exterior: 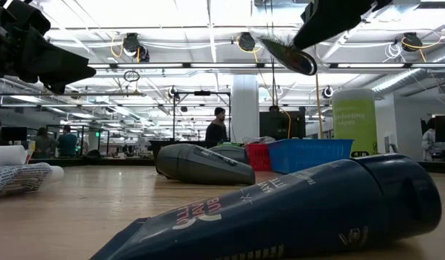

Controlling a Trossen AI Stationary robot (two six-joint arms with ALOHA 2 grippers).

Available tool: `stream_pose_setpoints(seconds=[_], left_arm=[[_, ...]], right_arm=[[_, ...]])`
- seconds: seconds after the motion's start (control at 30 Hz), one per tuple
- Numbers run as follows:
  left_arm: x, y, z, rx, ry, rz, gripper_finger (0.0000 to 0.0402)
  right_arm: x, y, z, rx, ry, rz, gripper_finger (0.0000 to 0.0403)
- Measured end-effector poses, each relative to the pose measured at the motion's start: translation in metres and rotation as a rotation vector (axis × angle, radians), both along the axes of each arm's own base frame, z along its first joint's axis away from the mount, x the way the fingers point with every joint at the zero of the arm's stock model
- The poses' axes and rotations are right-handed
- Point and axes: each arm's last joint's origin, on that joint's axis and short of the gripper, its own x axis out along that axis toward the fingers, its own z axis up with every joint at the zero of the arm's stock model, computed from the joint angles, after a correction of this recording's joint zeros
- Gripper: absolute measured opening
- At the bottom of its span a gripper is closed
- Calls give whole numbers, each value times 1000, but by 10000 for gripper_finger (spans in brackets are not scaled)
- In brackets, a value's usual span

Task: Pick & Place Travel size toiletries
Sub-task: Put the black hairbrush into the red bin

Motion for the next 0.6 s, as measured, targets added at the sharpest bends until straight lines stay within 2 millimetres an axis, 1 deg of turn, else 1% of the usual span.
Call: stream_pose_setpoints(seconds=[0.6], left_arm=[[0, 0, 0, 0, 0, 0, 163]], right_arm=[[0, 0, 0, -20, 4, 17, 0]])
